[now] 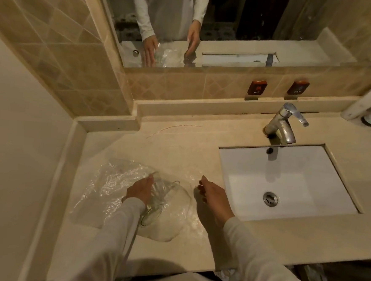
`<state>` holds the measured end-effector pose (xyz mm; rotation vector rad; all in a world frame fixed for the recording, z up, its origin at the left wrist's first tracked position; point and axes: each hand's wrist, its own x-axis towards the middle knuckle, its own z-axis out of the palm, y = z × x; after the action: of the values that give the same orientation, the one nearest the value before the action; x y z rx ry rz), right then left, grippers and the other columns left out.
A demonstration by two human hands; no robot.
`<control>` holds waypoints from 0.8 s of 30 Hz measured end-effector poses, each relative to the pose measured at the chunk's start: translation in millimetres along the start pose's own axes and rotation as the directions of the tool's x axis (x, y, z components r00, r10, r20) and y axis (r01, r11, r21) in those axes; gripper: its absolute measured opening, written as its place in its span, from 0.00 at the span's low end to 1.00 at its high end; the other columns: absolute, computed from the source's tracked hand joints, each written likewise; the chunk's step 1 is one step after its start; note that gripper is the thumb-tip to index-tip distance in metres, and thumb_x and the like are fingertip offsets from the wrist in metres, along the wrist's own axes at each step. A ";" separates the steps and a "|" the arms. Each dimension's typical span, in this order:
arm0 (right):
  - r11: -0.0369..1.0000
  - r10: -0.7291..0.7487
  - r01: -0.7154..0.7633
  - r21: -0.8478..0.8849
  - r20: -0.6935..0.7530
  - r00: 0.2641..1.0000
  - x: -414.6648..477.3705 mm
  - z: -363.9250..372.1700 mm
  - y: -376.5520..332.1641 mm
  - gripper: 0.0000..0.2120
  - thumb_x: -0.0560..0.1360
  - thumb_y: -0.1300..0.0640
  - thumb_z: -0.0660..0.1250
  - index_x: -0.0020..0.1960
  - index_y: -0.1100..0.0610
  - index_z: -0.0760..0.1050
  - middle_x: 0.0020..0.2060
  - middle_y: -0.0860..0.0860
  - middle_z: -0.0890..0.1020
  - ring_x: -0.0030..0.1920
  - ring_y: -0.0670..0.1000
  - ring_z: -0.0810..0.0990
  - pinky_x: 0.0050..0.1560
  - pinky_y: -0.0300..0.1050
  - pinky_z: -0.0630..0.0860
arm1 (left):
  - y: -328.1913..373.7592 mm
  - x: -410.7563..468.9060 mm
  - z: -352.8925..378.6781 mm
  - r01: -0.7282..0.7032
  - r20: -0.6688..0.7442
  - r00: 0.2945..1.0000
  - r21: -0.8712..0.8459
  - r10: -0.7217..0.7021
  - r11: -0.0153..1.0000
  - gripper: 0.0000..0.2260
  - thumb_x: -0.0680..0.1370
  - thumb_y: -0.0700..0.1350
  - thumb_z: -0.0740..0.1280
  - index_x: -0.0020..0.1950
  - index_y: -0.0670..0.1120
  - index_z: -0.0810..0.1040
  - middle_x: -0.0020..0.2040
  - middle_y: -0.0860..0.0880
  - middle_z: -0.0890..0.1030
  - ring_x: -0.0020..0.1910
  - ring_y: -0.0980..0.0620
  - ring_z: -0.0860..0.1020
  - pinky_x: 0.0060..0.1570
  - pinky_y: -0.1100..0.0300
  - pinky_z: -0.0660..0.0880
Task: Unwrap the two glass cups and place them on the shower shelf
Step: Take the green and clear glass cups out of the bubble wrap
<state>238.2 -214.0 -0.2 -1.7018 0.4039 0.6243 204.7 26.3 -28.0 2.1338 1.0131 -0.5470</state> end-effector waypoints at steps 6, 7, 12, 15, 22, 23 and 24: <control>0.998 0.040 -0.036 0.055 -0.072 0.997 -3.8 -1.7 9.7 0.17 0.80 0.37 0.63 0.49 0.48 0.82 0.53 0.51 0.86 0.56 0.52 0.83 0.65 0.52 0.77 | -10.8 -4.8 -4.1 -0.307 -0.129 0.948 -0.115 0.292 0.945 0.27 0.76 0.68 0.53 0.66 0.54 0.75 0.66 0.48 0.76 0.64 0.44 0.74 0.66 0.49 0.67; 0.997 0.043 -0.037 0.068 -0.091 0.995 -4.8 -1.7 10.4 0.16 0.80 0.38 0.63 0.50 0.47 0.82 0.53 0.49 0.86 0.56 0.50 0.83 0.66 0.52 0.77 | -14.4 -6.3 -4.5 -0.349 -0.129 0.936 -0.211 0.328 0.913 0.27 0.75 0.68 0.54 0.65 0.55 0.75 0.64 0.49 0.78 0.62 0.45 0.76 0.65 0.51 0.70; 0.993 0.057 -0.040 0.108 -0.161 0.985 -11.6 3.4 14.0 0.16 0.80 0.38 0.64 0.51 0.49 0.83 0.51 0.49 0.86 0.55 0.50 0.84 0.65 0.52 0.77 | -18.2 -5.5 -0.3 -0.384 -0.005 0.922 -0.154 0.387 0.911 0.22 0.77 0.68 0.54 0.66 0.60 0.72 0.61 0.50 0.80 0.60 0.46 0.77 0.64 0.49 0.72; 0.991 0.069 -0.048 0.123 -0.178 0.982 -18.2 8.2 16.4 0.17 0.80 0.39 0.64 0.50 0.50 0.83 0.50 0.50 0.87 0.54 0.50 0.84 0.65 0.53 0.77 | -22.2 -2.8 -0.6 -0.399 0.033 0.916 -0.016 0.400 0.917 0.29 0.74 0.72 0.47 0.68 0.62 0.70 0.64 0.48 0.80 0.62 0.43 0.76 0.66 0.47 0.70; 0.990 0.070 -0.042 0.135 -0.215 0.974 -25.5 14.2 19.8 0.21 0.81 0.40 0.64 0.47 0.57 0.84 0.45 0.52 0.87 0.50 0.54 0.85 0.65 0.58 0.77 | -7.6 0.2 -1.2 -0.355 0.116 0.935 0.322 0.336 0.877 0.34 0.74 0.72 0.41 0.67 0.60 0.73 0.72 0.50 0.72 0.70 0.44 0.69 0.69 0.43 0.60; 0.989 0.078 -0.048 0.139 -0.220 0.972 -26.6 13.5 19.5 0.23 0.80 0.40 0.64 0.48 0.59 0.84 0.46 0.56 0.87 0.51 0.56 0.85 0.65 0.59 0.76 | -5.4 0.4 -1.2 -0.358 0.137 0.934 0.366 0.330 0.859 0.33 0.74 0.72 0.40 0.68 0.61 0.73 0.73 0.51 0.70 0.71 0.45 0.67 0.71 0.43 0.57; 0.988 0.091 -0.059 0.144 -0.223 0.970 -27.2 12.1 19.2 0.25 0.80 0.40 0.64 0.49 0.62 0.83 0.49 0.59 0.87 0.51 0.57 0.85 0.65 0.59 0.76 | -3.3 1.6 -1.3 -0.370 0.134 0.928 0.406 0.347 0.835 0.32 0.76 0.71 0.40 0.67 0.61 0.73 0.73 0.51 0.70 0.71 0.46 0.67 0.71 0.43 0.56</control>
<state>203.2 -208.3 -0.5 -1.6375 0.6634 0.4440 203.1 29.6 -29.4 2.5976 0.4591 -0.6804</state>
